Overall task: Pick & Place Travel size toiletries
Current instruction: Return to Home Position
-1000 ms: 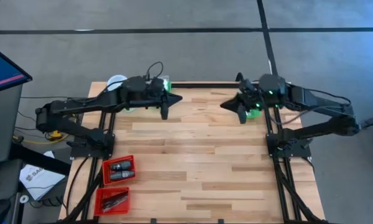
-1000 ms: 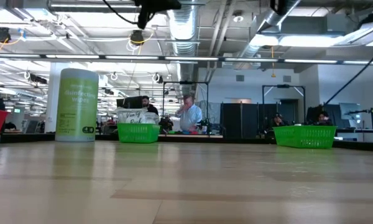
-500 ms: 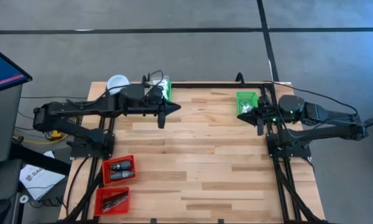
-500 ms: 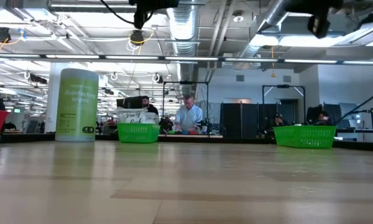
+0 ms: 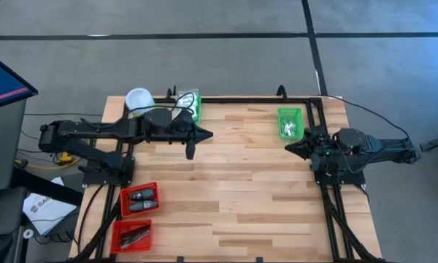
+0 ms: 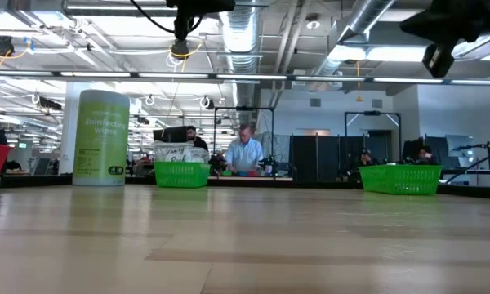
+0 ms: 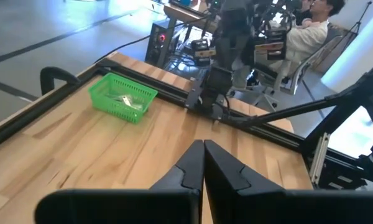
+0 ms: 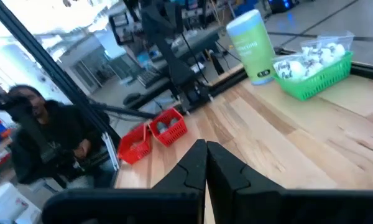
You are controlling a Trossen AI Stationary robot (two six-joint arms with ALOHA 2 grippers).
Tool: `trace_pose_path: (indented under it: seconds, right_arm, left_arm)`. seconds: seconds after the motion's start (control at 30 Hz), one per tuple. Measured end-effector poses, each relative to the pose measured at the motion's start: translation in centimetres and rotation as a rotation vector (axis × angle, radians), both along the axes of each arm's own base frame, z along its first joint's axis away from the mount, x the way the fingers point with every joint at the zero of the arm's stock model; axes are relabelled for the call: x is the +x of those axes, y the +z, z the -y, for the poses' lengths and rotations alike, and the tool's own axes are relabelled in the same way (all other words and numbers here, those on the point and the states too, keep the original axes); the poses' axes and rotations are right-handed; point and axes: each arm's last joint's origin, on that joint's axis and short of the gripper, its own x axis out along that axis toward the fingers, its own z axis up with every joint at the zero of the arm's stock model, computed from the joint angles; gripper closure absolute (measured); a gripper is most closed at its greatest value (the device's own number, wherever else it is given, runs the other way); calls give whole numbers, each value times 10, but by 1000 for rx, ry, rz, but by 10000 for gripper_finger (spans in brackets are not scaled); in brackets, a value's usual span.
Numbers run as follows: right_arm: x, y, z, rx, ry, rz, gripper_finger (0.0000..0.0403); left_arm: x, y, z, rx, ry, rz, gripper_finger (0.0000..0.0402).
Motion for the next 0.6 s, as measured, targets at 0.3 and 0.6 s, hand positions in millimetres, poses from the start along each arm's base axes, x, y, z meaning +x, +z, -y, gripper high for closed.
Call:
trace_pose_path:
  seconds: [0.3,0.6]
  right_arm:
    - [3,-36,0,12,-1,60,403]
    - [7,-70,-1,9,0,195,403]
  left_arm:
    - [0,1,4,9,10,7,399]
    - [1,1,6,9,2,7,399]
